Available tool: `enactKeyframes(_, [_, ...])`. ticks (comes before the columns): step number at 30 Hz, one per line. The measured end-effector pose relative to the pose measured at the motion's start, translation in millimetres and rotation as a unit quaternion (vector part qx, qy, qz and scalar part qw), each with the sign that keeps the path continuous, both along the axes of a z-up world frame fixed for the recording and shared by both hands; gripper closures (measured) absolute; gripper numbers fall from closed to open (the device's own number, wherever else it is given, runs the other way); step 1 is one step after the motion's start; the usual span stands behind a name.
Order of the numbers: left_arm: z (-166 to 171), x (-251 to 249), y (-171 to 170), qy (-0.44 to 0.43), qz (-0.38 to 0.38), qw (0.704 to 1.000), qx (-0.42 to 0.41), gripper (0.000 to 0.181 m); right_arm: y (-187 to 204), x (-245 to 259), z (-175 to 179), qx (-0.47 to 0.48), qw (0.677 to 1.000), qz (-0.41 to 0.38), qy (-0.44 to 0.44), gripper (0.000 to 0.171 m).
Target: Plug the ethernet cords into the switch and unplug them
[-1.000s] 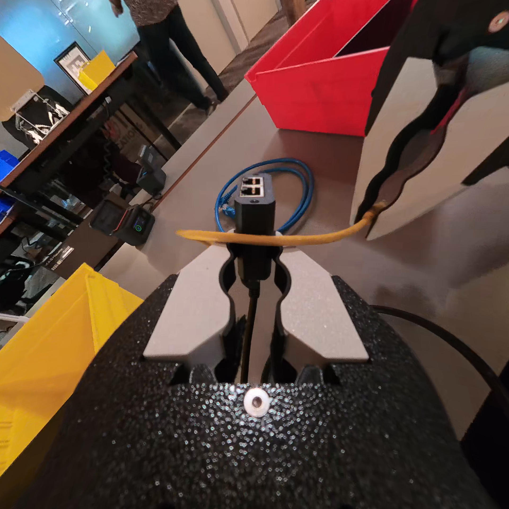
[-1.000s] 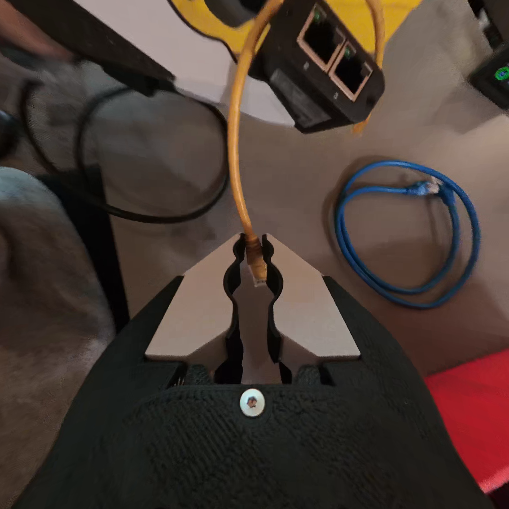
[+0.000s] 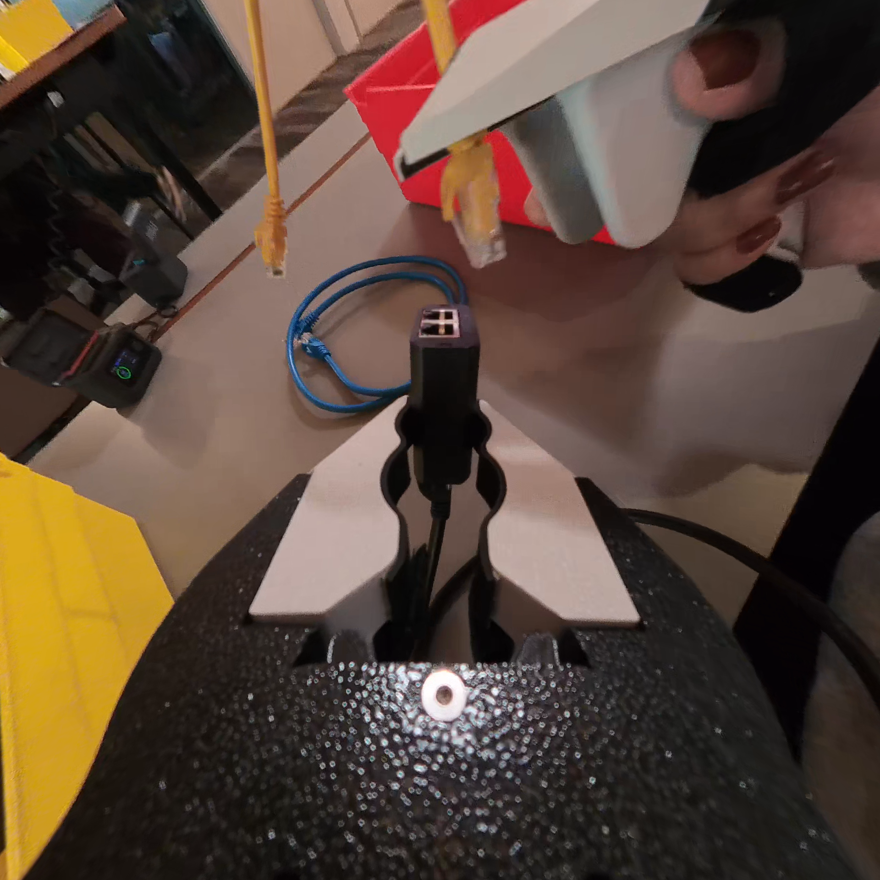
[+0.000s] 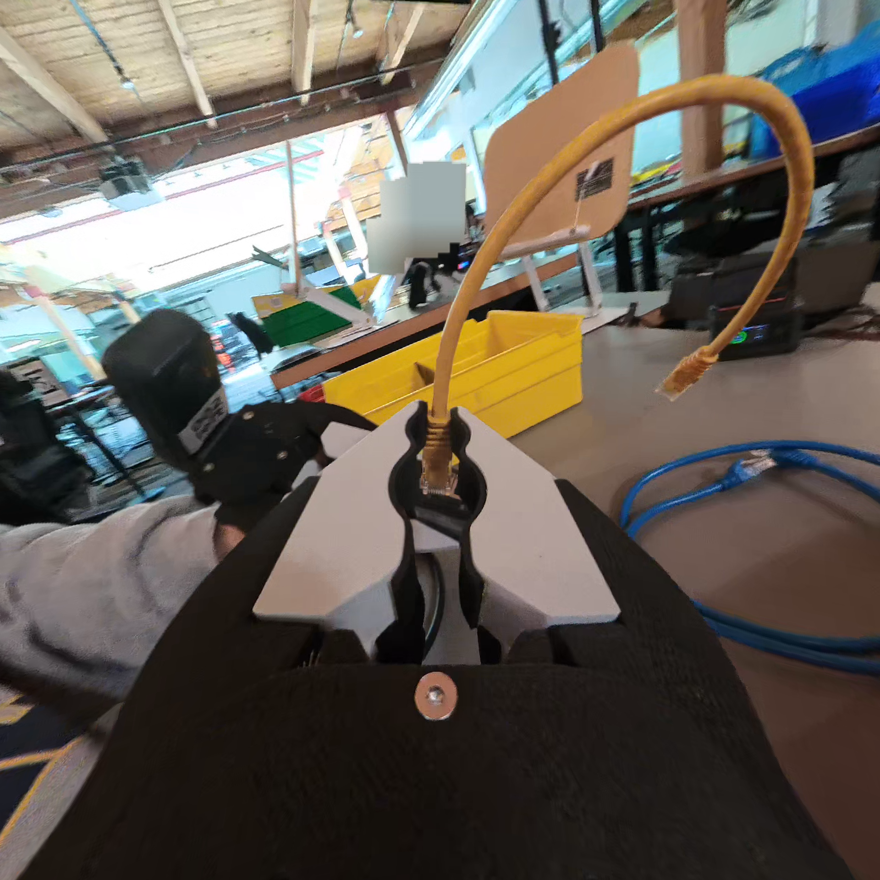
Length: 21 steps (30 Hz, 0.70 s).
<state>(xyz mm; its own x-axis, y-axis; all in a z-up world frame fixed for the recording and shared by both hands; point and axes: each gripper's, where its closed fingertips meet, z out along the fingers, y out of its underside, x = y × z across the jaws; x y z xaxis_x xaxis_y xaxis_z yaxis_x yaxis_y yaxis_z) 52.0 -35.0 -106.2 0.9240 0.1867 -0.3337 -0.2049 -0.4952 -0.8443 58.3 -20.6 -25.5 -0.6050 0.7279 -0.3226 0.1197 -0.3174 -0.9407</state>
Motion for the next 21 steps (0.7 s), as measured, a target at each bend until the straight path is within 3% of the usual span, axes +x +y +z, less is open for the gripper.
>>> enactKeyframes(9, [7.4, 7.5, 6.0, 0.051, -0.005, 0.997, 0.059, 0.160, 3.3, -7.1, -8.2, -0.024, 0.996, -0.078, 0.036, 0.165])
enactKeyframes(15, [7.2, 10.8, 6.5, 0.000, -0.006, 0.997, 0.081, 0.160, 5.2, -5.2, -6.7, -0.012, 0.992, -0.108, 0.070, 0.164])
enactKeyframes(21, [2.9, 12.2, 8.3, -0.003, -0.007, 0.997, 0.077, 0.160, 9.0, -5.3, -11.8, -0.067, 0.989, -0.120, 0.050, 0.164])
